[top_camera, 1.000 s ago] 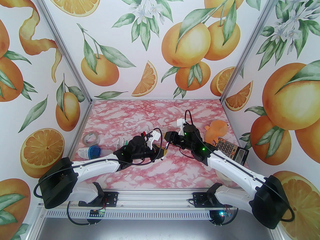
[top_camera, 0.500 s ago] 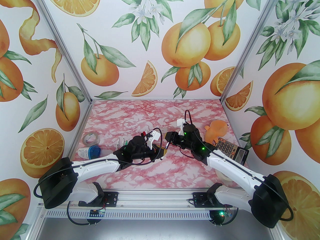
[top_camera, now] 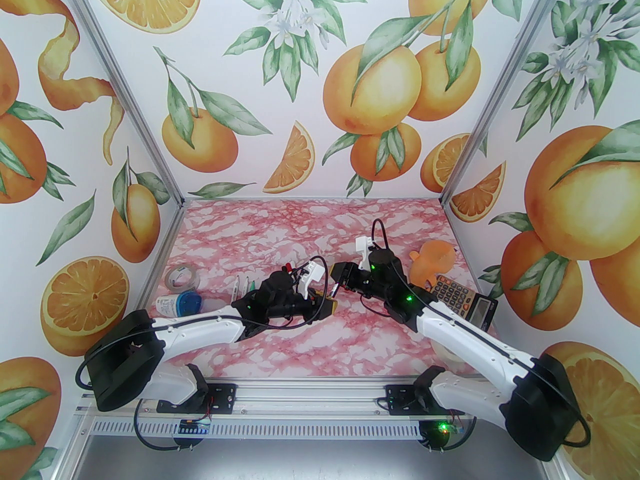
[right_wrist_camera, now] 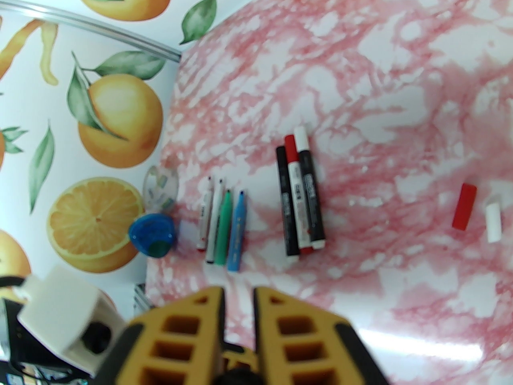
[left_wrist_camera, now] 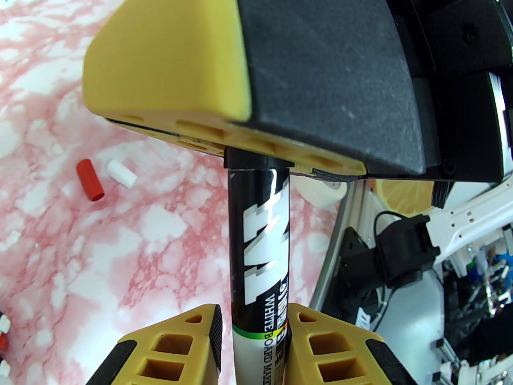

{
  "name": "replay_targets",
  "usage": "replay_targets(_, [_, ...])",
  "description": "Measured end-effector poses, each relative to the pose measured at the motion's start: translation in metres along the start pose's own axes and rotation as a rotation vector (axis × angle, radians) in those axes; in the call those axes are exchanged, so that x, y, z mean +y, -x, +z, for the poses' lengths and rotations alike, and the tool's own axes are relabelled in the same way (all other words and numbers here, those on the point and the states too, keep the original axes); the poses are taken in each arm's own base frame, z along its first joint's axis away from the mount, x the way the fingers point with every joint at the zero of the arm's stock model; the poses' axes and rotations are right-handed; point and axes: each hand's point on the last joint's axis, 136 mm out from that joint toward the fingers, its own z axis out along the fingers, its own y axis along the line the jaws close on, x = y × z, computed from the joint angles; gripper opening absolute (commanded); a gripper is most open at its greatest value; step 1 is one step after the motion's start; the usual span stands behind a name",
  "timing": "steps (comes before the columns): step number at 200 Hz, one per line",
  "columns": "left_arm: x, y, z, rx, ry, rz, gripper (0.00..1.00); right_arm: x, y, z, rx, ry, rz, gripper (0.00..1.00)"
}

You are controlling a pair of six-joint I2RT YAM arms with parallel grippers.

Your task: Open the pen caps

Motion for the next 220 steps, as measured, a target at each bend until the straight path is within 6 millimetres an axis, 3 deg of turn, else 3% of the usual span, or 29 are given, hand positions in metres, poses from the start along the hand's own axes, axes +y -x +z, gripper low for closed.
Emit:
replay_targets(64, [-0.004,0.000,0.001,0.008,-0.020,-0.010,0.01,0.001,0.001,0.000,-0.005,0.005,0.006,0.10])
replay_targets(158, [-0.008,0.004,0.009,0.039,0.086,0.096,0.00,-0.009,0.012,-0.014,-0.065,-0.052,0.017,0.08])
replay_targets(220, [-0.015,0.012,0.017,0.022,0.046,0.092,0.00,-0.003,0.022,-0.023,-0.056,0.006,-0.027,0.09])
